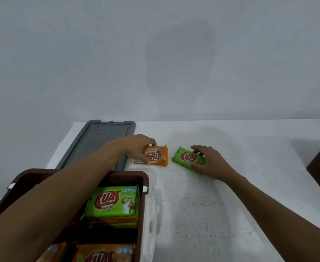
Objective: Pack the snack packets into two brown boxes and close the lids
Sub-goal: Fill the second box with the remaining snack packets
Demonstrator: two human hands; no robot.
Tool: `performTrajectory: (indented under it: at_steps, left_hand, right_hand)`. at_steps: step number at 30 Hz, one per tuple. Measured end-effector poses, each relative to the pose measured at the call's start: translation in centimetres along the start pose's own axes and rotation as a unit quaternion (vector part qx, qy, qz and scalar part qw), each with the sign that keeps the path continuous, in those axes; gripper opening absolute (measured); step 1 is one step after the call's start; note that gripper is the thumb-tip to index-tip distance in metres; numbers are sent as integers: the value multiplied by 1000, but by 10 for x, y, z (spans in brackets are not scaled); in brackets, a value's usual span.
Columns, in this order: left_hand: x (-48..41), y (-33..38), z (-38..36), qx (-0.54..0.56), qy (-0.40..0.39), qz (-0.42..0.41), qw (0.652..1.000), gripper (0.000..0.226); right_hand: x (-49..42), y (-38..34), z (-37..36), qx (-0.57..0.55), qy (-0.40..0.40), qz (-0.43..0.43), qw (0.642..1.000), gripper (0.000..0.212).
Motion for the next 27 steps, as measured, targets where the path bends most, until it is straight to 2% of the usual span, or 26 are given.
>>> performTrajectory:
  at_steps: [3, 6, 10, 13, 18, 23, 25, 27]
  left_hand:
    - [-1, 4, 0, -5, 3, -11, 1000, 28]
    - [2, 7, 3, 3, 11, 0, 1000, 15]
    - [19, 5, 25, 83, 62, 4, 995, 24]
    - [50, 7, 50, 200, 136, -13, 970, 45]
    - [102, 2, 79, 266, 263, -30, 927, 40]
    - [152, -10, 86, 305, 299, -20, 904, 70]
    - [168, -13, 85, 350, 295, -19, 889, 62]
    - [185, -16, 83, 383, 294, -28, 876, 45]
  right_hand:
    - [-7, -8, -4, -8, -40, -29, 999, 78]
    - [-11, -19, 5, -7, -32, -40, 999, 57]
    - [-8, -35, 20, -51, -34, -42, 997, 27]
    - [0, -52, 30, -112, -28, -47, 992, 25]
    - [13, -92, 52, -141, 20, -29, 989, 21]
    - [37, -134, 71, -153, 66, -23, 986, 22]
    - [47, -146, 78, -145, 79, -19, 986, 24]
    - [57, -159, 82, -143, 88, -9, 986, 26]
Point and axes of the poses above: each hand's wrist, its own x-axis away from the middle knuckle, its own z-axis out of the back of the hand, y = z × x, the point moved 7 cm from there along -x, towards the middle knuckle, and after that the axes turned 13 degrees about x, right-handed, at the moved point
